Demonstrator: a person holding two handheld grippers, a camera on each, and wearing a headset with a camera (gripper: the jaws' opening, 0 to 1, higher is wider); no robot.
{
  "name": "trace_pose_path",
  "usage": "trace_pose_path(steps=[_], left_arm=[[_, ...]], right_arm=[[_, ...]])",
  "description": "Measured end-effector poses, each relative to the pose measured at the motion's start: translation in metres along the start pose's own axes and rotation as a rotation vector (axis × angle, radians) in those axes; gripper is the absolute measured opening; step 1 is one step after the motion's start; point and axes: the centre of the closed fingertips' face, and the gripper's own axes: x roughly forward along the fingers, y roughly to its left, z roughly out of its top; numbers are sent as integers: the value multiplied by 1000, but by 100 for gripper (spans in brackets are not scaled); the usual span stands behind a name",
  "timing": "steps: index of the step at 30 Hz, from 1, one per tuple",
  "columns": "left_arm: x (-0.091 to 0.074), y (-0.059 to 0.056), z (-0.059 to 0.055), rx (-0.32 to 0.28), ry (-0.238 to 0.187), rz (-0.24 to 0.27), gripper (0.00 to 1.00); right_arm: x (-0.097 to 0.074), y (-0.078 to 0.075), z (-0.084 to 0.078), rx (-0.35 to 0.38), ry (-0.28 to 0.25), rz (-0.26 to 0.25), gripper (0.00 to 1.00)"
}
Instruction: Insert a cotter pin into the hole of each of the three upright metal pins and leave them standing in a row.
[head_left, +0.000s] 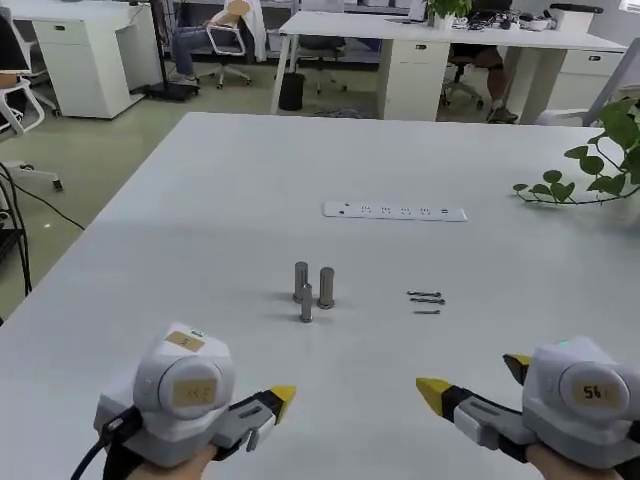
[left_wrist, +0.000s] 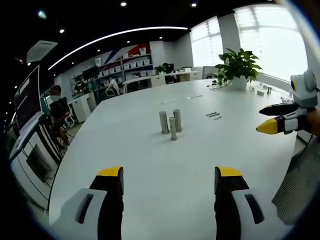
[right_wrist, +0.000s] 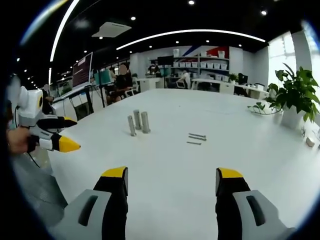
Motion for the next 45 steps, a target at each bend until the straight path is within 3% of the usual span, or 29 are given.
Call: trace_pose_path(steps=[20,45], left_arm=[[0,-1,2,-5,-7,-3,73],[-2,2,5,-5,-21,10,87]], right_arm=[[-2,1,10,10,-50,15,73],[2,6,4,-11,-24,27,88]])
